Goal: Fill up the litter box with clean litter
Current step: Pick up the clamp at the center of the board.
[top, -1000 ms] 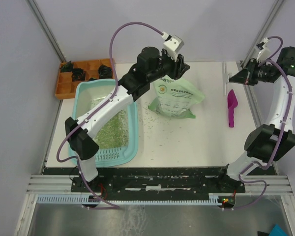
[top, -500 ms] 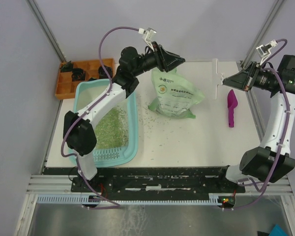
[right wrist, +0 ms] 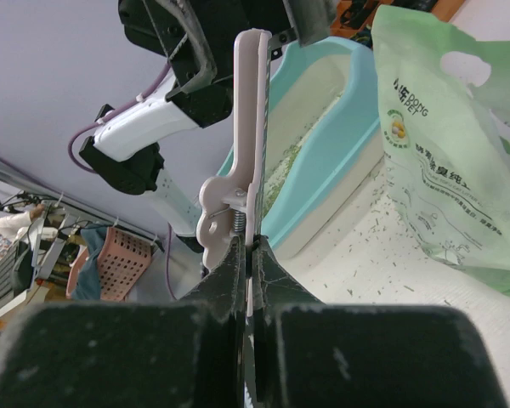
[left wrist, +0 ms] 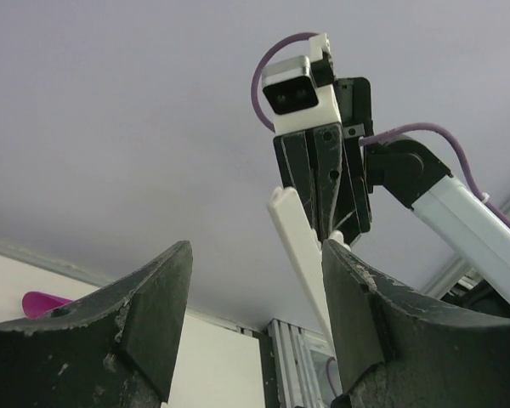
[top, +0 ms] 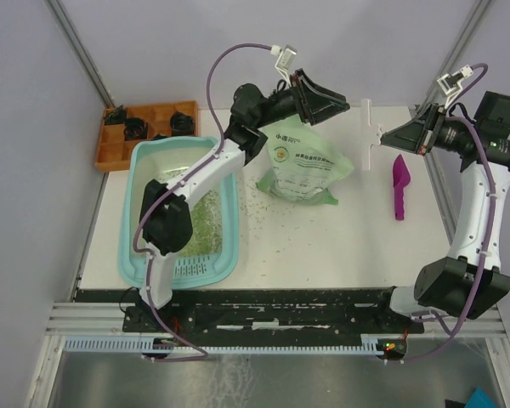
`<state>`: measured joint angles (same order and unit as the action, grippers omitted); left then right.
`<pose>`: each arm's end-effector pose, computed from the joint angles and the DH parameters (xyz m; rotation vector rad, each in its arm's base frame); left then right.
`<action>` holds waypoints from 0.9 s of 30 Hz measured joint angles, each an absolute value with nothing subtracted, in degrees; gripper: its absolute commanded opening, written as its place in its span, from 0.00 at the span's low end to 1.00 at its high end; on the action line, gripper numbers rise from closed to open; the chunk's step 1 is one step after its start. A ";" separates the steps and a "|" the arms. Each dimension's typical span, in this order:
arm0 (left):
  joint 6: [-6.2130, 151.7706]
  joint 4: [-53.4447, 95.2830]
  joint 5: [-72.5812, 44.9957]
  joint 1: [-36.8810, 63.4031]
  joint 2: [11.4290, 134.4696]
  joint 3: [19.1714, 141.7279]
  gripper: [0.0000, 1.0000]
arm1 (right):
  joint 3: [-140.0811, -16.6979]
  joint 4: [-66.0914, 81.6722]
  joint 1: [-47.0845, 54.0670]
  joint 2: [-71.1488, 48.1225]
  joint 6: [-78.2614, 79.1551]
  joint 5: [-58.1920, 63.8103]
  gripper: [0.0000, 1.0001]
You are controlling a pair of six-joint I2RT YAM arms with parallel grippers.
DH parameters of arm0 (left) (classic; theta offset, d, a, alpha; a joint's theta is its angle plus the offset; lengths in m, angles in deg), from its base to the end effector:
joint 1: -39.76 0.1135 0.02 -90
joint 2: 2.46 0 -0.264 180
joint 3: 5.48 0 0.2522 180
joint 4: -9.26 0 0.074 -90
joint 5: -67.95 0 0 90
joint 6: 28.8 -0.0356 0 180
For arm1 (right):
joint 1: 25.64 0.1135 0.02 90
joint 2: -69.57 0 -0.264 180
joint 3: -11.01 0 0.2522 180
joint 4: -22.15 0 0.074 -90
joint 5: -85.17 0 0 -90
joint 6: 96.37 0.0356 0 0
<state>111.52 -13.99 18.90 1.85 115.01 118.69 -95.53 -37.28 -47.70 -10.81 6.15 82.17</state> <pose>0.3641 -0.3131 0.4275 0.6163 1.2274 -1.6987 0.2596 -0.0668 0.4434 -0.3109 1.7928 1.4587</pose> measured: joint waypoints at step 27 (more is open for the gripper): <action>127.72 -27.08 20.12 -0.14 123.38 126.76 0.24 | -95.13 -31.32 -42.50 -12.84 11.65 82.45 0.02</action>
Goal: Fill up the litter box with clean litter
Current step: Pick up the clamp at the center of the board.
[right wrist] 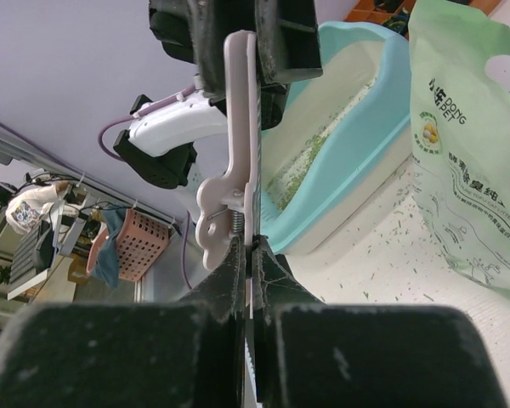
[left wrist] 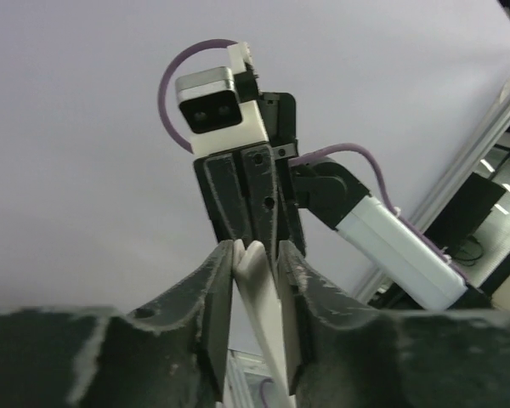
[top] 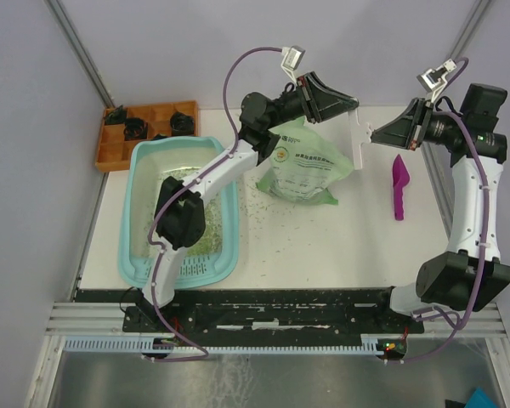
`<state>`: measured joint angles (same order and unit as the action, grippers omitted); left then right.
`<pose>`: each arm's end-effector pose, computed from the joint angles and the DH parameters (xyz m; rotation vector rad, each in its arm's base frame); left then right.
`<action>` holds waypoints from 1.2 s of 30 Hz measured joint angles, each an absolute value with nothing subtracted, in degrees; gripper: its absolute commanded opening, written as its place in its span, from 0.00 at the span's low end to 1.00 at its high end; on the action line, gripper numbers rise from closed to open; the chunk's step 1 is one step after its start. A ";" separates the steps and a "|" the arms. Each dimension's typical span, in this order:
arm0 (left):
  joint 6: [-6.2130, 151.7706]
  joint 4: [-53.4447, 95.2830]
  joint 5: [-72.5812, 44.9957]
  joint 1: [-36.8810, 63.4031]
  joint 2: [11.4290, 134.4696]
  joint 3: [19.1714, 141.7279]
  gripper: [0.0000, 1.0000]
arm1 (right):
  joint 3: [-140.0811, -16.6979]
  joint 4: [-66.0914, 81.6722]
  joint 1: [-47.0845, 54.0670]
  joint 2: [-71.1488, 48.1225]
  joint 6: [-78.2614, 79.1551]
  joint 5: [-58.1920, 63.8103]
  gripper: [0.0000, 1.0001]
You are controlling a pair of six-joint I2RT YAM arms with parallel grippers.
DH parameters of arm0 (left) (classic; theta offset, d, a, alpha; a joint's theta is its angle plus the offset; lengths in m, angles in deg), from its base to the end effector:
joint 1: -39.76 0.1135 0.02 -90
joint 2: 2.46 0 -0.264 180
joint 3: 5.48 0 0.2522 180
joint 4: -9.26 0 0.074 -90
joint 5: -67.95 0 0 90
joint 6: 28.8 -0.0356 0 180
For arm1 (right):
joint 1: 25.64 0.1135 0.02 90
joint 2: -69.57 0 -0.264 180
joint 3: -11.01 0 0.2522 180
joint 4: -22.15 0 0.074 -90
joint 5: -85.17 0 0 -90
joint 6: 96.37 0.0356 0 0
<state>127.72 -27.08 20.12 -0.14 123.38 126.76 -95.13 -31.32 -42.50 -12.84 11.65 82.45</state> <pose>0.3674 -0.3384 0.4238 0.5945 1.1145 -1.9535 0.2799 -0.0477 0.4391 -0.3689 1.8094 1.5502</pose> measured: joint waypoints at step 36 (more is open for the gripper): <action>133.16 -24.83 23.09 1.76 125.18 127.96 0.04 | -85.01 19.15 -42.24 -8.67 47.50 83.11 0.61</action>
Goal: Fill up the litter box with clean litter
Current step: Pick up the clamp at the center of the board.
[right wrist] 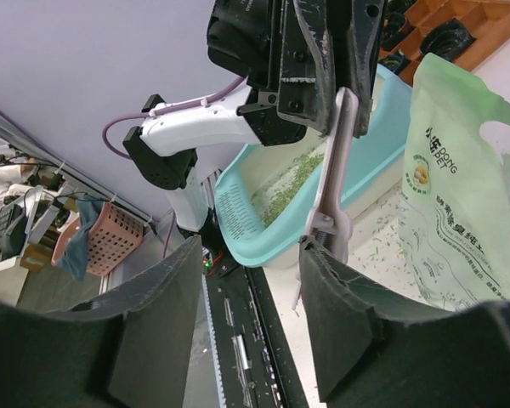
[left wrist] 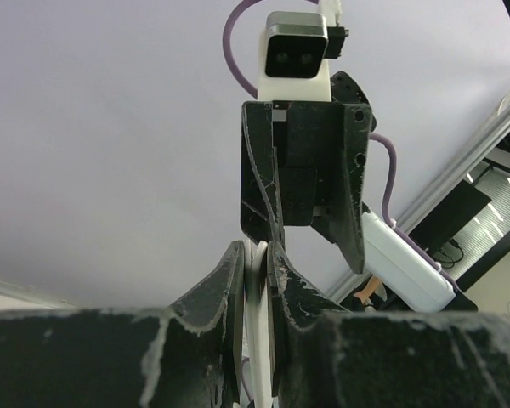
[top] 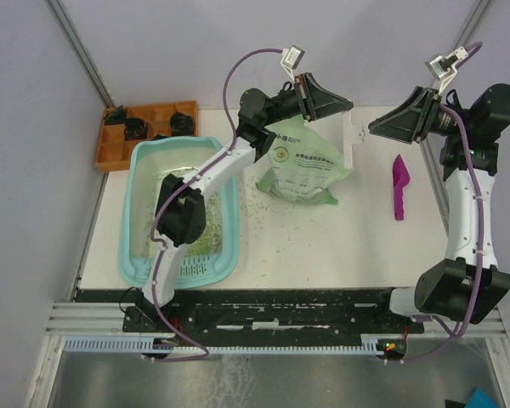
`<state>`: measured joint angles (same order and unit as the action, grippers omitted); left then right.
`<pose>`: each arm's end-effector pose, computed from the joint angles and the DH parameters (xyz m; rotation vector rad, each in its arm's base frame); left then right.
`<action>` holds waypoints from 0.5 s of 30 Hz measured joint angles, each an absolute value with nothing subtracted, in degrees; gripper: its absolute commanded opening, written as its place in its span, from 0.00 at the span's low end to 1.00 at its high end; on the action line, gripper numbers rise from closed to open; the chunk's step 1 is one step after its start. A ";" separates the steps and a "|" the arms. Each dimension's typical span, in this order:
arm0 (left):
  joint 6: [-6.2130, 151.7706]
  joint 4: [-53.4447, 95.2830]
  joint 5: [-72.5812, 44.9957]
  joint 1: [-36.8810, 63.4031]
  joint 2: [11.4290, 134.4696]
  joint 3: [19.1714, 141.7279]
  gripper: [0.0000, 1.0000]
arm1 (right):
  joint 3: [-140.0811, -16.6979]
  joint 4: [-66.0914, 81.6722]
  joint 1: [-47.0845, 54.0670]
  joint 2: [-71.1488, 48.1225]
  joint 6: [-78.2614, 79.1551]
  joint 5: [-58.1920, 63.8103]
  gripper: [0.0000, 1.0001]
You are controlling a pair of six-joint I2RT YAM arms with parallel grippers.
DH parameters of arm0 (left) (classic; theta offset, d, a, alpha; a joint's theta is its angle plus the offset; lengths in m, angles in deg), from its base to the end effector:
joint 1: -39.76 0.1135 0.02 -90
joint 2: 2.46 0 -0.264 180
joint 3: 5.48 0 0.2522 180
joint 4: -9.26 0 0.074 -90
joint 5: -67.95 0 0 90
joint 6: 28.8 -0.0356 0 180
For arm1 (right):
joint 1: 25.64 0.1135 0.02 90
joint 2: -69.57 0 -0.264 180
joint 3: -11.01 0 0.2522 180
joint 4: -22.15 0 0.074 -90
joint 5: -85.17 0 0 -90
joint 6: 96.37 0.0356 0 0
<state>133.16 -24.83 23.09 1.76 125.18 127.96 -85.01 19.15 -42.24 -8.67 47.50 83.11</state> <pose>0.3849 -0.3328 0.4116 0.5664 1.2336 -2.0191 0.2777 -0.0457 0.4682 -0.4943 1.7064 1.4732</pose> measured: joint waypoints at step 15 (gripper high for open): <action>131.63 -19.13 23.14 1.76 125.44 129.03 0.03 | -84.10 57.84 -43.04 -20.41 81.01 84.20 0.46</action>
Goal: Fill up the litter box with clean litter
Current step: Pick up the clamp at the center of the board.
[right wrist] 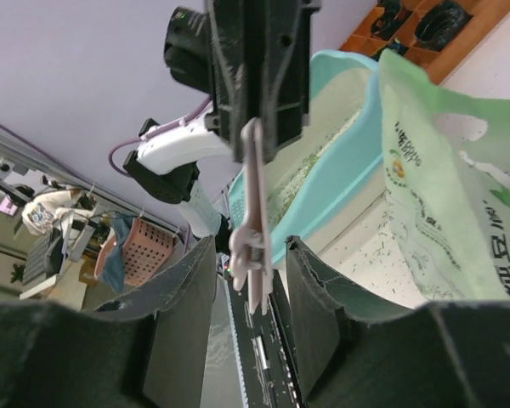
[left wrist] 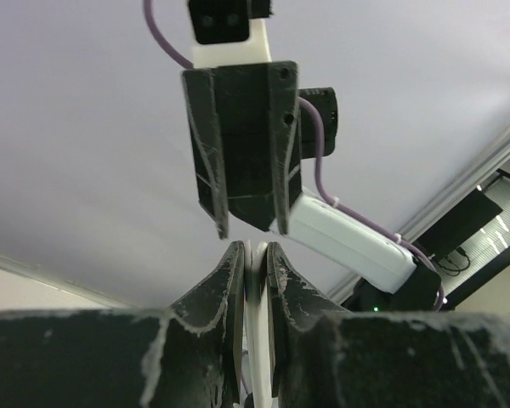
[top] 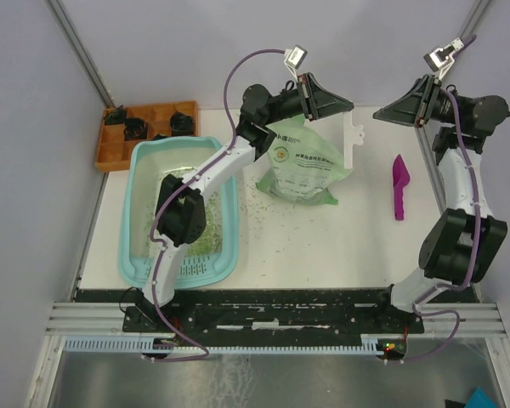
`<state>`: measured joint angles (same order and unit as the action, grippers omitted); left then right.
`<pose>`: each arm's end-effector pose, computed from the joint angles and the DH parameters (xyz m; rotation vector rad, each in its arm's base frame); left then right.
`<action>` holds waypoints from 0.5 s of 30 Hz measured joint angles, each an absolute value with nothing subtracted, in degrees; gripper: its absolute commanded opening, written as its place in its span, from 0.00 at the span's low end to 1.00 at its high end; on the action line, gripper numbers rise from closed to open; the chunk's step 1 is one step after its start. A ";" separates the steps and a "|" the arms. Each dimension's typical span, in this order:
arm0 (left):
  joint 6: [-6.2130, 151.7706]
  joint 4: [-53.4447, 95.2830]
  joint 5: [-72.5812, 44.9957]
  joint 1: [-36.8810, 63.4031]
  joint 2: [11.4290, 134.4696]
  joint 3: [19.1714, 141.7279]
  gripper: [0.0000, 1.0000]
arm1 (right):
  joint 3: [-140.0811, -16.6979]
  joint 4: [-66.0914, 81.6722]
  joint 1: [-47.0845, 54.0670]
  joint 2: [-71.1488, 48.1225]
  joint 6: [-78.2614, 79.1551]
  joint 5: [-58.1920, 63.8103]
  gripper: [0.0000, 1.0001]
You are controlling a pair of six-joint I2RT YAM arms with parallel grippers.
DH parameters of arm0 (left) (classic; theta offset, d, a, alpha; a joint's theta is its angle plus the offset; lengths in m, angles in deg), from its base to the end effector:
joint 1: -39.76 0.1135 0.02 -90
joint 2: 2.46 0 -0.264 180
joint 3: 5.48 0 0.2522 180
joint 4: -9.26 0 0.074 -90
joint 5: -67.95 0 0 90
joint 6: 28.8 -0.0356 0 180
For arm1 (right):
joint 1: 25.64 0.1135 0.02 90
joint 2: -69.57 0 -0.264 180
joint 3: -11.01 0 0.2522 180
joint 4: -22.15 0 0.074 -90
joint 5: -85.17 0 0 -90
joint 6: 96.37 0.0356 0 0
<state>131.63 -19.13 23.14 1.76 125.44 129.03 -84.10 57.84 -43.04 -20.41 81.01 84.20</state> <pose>0.3894 -0.3363 0.4077 0.5432 1.3164 -2.0041 0.3232 -0.0640 0.4488 -0.3963 1.7654 1.5717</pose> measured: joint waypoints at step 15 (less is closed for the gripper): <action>123.76 -9.01 23.11 1.76 125.42 134.62 0.03 | -123.31 63.80 -45.62 -29.76 91.32 84.92 0.47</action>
